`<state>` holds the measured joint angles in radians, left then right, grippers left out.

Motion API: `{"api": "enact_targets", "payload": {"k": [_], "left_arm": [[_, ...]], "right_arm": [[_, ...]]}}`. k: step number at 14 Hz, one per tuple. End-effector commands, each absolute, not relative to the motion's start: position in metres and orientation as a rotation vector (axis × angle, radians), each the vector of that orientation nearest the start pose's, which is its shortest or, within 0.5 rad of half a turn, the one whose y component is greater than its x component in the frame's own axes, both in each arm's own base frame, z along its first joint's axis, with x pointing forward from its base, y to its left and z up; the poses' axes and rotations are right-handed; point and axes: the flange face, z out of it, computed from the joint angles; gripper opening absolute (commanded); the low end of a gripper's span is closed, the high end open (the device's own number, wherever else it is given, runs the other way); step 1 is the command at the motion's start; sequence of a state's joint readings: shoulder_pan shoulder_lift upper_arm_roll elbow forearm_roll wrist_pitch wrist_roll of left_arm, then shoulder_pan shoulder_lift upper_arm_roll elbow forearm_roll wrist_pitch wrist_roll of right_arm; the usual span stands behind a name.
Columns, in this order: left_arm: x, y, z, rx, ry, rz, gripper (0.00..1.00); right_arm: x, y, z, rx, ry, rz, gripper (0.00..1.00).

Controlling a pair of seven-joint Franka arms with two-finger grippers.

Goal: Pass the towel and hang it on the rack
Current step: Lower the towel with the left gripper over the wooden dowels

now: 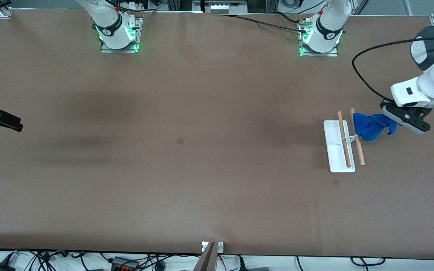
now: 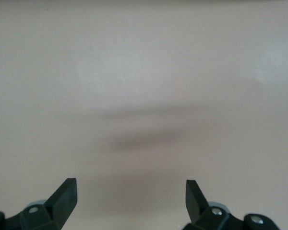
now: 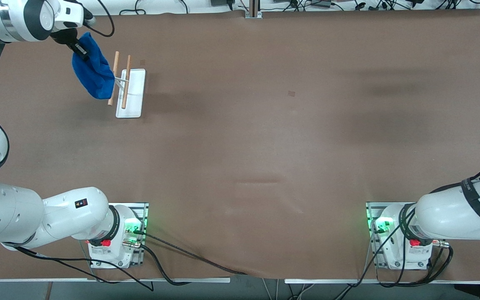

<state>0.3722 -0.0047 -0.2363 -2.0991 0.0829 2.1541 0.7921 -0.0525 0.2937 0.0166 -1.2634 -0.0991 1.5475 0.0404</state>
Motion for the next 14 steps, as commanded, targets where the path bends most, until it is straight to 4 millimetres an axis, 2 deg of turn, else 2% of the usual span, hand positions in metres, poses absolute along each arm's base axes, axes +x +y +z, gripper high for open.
{"api": "enact_targets", "payload": {"k": [1, 3, 5, 6, 8, 9, 14], "left_arm": [[0.536, 0.113, 0.445, -2.84, 1.103, 0.05, 0.0], [0.537, 0.119, 0.459, -2.842, 1.086, 0.047, 0.0], [0.542, 0.118, 0.452, -2.855, 1.074, 0.045, 0.0], [0.544, 0.114, 0.447, -2.868, 1.063, 0.051, 0.0], [0.547, 0.103, 0.437, -2.896, 0.983, 0.041, 0.0], [0.547, 0.09, 0.432, -2.901, 0.982, 0.045, 0.0], [0.541, 0.055, 0.409, -2.96, 0.822, 0.083, 0.0]], "right_arm": [[0.609, -0.031, 0.594, -3.218, 0.097, 0.026, 1.0], [0.584, -0.031, 0.588, -3.218, 0.087, 0.001, 1.0], [0.564, -0.032, 0.579, -3.22, 0.056, -0.007, 1.0], [0.56, -0.033, 0.574, -3.22, 0.048, 0.013, 1.0], [0.559, -0.033, 0.571, -3.218, 0.019, 0.044, 1.0], [0.558, -0.033, 0.57, -3.218, 0.017, 0.046, 1.0], [0.561, -0.032, 0.559, -3.199, 0.021, 0.06, 1.0]]}}
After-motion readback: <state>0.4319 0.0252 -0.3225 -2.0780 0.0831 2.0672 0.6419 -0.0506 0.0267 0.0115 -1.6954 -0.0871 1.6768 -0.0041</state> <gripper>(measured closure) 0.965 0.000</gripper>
